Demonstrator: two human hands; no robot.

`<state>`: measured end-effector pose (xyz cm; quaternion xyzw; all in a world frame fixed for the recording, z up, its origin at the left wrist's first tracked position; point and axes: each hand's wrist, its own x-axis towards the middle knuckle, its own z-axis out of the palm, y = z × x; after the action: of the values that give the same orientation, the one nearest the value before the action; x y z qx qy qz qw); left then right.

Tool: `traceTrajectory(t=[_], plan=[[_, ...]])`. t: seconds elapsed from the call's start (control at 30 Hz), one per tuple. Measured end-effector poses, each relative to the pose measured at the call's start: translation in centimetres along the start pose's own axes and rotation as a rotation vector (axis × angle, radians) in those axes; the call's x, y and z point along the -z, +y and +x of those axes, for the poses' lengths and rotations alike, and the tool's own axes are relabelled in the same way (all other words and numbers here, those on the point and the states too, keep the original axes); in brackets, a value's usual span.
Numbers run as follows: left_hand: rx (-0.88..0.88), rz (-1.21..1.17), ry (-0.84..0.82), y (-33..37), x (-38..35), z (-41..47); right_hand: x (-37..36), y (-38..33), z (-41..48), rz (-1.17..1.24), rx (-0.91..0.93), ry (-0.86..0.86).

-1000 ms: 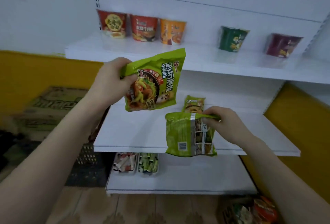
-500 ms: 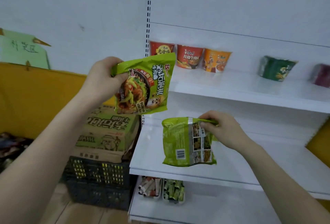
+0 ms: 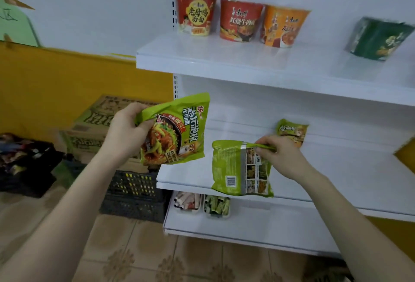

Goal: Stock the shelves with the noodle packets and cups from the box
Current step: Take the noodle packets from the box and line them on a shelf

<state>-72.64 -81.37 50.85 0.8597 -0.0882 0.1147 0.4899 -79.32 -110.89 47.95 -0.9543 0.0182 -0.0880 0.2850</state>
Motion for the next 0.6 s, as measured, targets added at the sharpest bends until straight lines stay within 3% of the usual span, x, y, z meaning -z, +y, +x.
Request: traceTrajectory(t=[0.4,0.6], plan=[[0.12,-0.124,-0.173,-0.7,-16.7,2.8,3.5,13.9,-2.1,-0.035,-0.282,0.056],[0.252,-0.306,-0.311,0.0,-25.0,6.3,4.6,18.9,-1.8,-0.025,-0.389,0.116]])
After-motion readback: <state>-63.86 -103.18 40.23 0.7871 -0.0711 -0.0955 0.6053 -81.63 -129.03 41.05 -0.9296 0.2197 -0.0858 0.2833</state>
